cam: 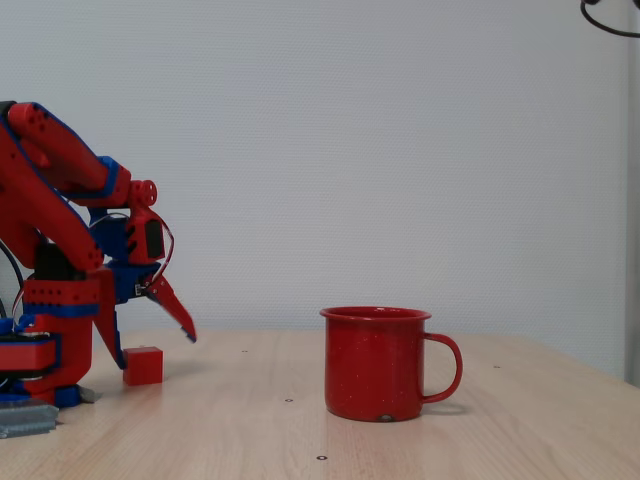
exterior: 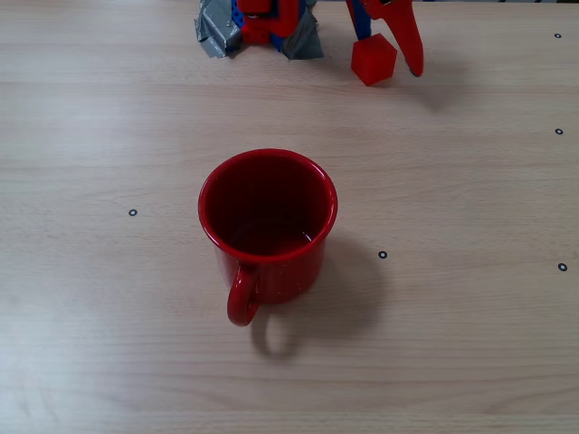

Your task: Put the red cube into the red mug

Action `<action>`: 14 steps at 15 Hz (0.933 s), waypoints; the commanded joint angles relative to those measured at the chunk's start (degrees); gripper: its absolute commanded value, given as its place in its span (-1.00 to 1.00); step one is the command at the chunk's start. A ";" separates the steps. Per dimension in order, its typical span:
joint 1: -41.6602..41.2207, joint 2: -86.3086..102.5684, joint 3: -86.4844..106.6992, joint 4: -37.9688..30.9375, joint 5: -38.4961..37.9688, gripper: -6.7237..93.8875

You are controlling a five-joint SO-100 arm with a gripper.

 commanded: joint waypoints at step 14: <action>7.38 -6.68 -26.98 23.73 -6.59 -0.86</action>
